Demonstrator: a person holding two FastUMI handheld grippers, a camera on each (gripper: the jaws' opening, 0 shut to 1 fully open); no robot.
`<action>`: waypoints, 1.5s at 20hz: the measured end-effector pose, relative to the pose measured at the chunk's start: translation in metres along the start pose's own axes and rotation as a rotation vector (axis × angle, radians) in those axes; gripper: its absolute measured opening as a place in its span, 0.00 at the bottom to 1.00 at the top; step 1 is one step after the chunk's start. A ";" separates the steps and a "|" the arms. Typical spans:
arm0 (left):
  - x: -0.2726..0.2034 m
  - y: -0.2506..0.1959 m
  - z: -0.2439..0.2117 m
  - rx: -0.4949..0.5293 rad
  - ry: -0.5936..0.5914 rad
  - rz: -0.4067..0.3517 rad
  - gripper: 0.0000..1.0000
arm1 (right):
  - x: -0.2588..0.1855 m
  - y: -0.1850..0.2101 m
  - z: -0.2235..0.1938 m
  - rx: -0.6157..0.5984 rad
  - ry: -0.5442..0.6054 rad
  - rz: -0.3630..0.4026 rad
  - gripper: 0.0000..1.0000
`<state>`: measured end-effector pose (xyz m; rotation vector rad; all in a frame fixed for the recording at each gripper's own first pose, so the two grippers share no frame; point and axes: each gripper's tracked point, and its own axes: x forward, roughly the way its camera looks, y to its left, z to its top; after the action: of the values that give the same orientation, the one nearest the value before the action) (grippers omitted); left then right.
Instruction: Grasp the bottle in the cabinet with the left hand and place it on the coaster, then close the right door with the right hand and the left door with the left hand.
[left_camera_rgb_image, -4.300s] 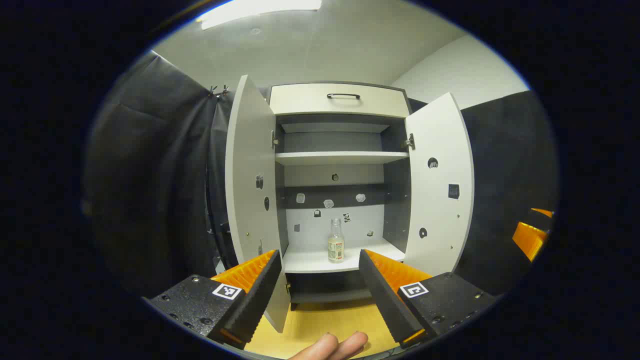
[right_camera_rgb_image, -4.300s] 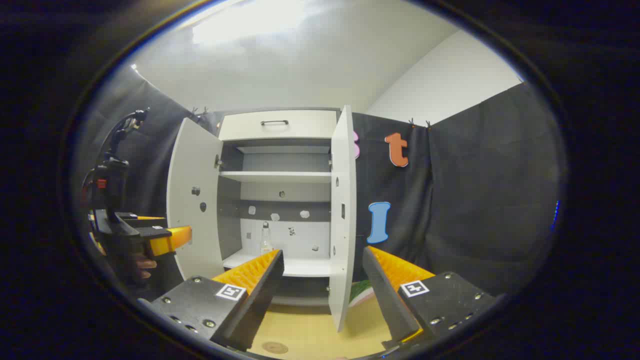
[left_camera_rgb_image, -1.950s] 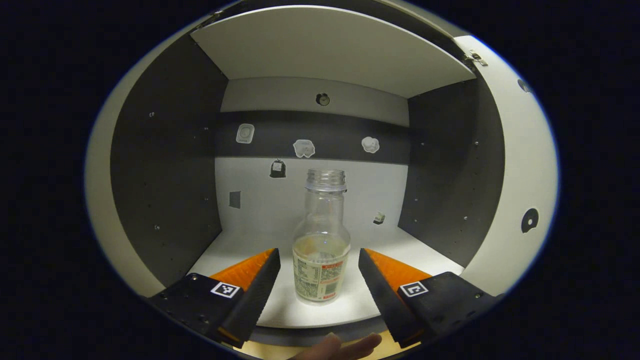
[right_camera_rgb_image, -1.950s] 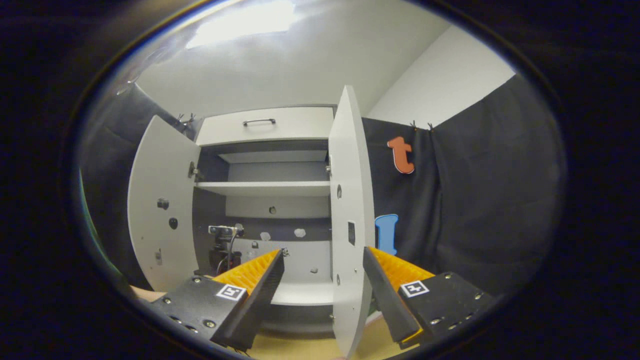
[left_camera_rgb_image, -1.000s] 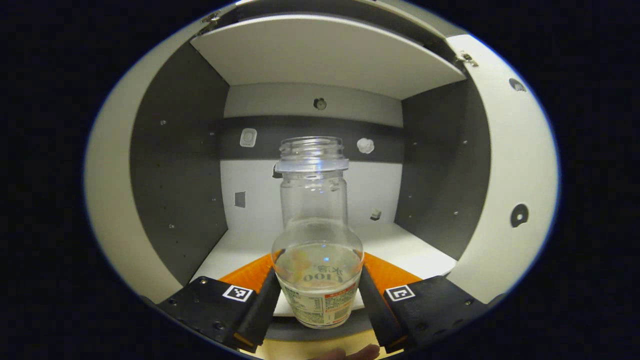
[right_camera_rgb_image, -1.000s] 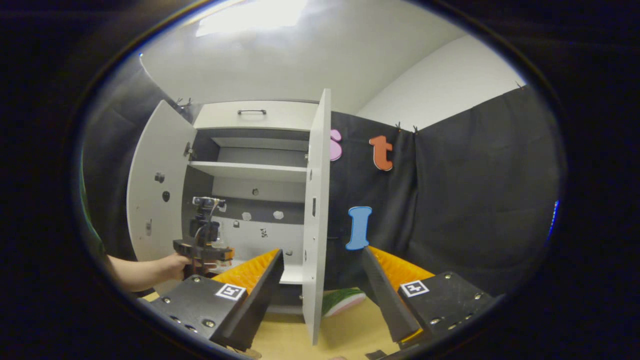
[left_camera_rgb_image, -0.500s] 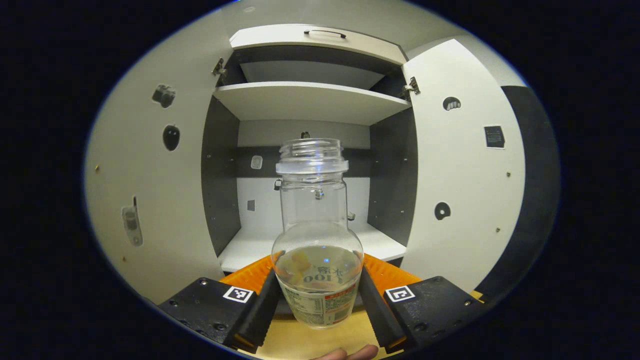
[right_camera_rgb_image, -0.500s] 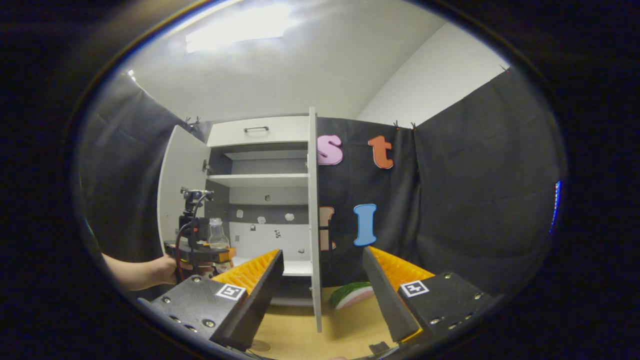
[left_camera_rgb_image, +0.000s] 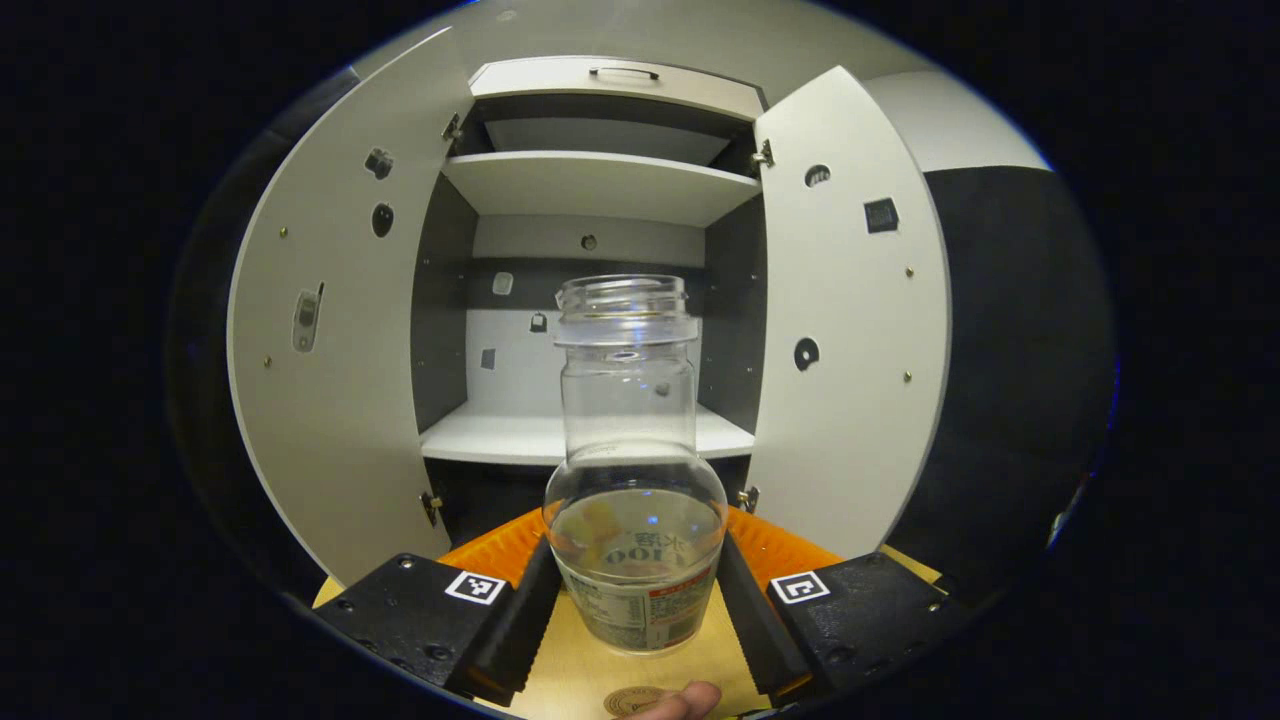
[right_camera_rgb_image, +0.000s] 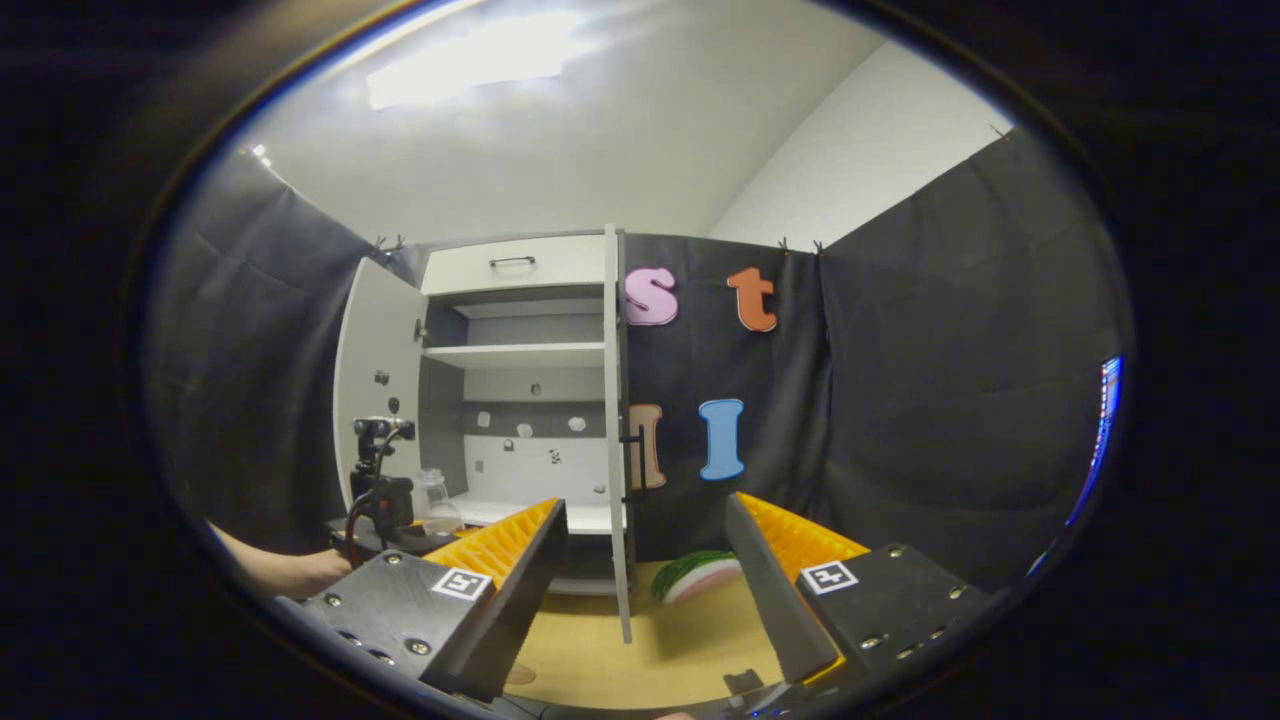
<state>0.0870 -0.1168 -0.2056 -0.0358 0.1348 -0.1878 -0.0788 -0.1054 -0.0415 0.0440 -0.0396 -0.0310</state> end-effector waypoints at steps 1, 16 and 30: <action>-0.004 -0.005 -0.013 0.006 0.015 -0.009 0.81 | -0.002 -0.005 0.002 0.008 -0.010 -0.021 0.97; -0.027 -0.015 -0.197 0.027 -0.126 -0.046 0.82 | 0.001 -0.025 -0.057 0.048 0.040 -0.141 0.96; -0.020 -0.006 -0.281 0.087 0.111 -0.060 0.83 | 0.036 0.012 -0.136 0.047 0.194 -0.125 0.97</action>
<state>0.0281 -0.1253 -0.4815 0.0572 0.2366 -0.2554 -0.0373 -0.0884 -0.1754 0.0958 0.1570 -0.1508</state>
